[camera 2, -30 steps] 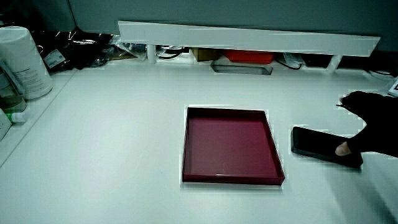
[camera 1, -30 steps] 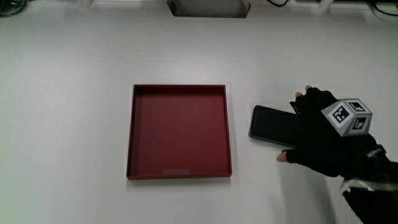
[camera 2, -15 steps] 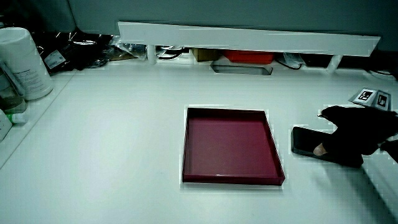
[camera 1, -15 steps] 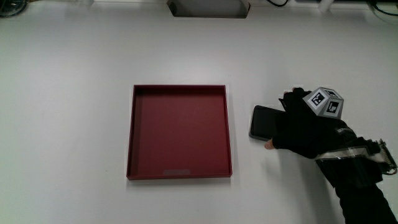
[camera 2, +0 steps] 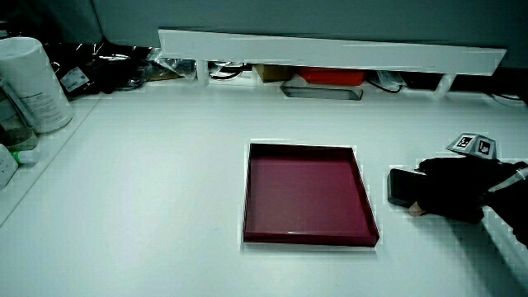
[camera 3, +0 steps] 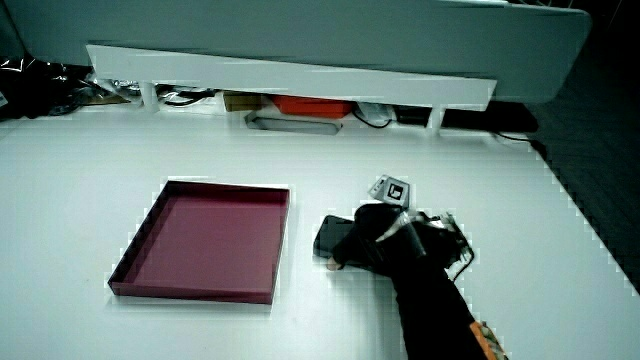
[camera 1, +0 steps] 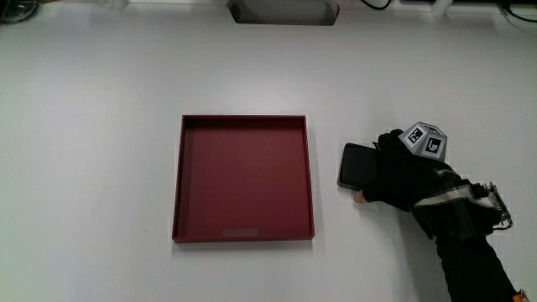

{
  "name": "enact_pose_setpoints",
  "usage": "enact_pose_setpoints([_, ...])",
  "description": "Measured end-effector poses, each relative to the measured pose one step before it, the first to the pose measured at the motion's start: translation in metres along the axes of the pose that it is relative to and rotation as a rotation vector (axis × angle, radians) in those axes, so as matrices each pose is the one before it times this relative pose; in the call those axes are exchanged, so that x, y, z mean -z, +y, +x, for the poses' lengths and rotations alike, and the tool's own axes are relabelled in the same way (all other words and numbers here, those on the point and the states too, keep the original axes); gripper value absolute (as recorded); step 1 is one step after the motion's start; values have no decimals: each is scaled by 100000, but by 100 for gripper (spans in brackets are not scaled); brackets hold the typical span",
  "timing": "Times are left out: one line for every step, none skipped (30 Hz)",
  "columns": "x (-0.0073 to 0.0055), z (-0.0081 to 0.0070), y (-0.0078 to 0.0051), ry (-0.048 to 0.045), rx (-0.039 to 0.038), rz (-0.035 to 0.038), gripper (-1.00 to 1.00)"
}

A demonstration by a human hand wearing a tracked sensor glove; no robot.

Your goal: Pick battery from desk

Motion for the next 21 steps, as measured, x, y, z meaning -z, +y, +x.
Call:
enact_pose_setpoints([162,296,356,130,1094,-224,0])
enact_pose_setpoints([-60,-238,-213,267,-1023,247,0])
enact_pose_setpoints([35,-47,-21,-242,-100,437,0])
enact_pose_setpoints([114,39,48,-216,401,-1599,0])
enact_pose_setpoints([37,-1,51,90,-253,467,0])
enact_pose_setpoints([-15,-93,-61,-564,302,-16,0])
enact_pose_setpoints([133,280,328,-530,382,333,0])
enact_pose_setpoints([-75,-204,-265,57,-892,487,0])
enact_pose_setpoints([-88,-193,-269,366,-302,519,6])
enact_pose_setpoints([13,-2,-27,-482,-548,945,12])
enact_pose_setpoints([-16,-52,-96,-570,-495,2022,18])
enact_pose_setpoints([-92,-278,-311,-327,-184,1615,24])
enact_pose_setpoints([-50,-194,-133,-646,-1079,2010,29])
enact_pose_setpoints([18,-49,31,-989,-176,1820,35])
enact_pose_setpoints([-6,-122,-59,-172,-611,-286,41])
enact_pose_setpoints([17,8,10,38,-195,1758,47])
enact_pose_setpoints([-26,-104,-76,-761,-1087,736,53])
enact_pose_setpoints([-83,-125,-150,327,-793,773,59])
enact_pose_setpoints([33,60,70,-482,-103,849,65])
enact_pose_setpoints([-43,-47,-55,-62,-989,248,71])
enact_pose_setpoints([-66,-77,-108,-346,74,16,76])
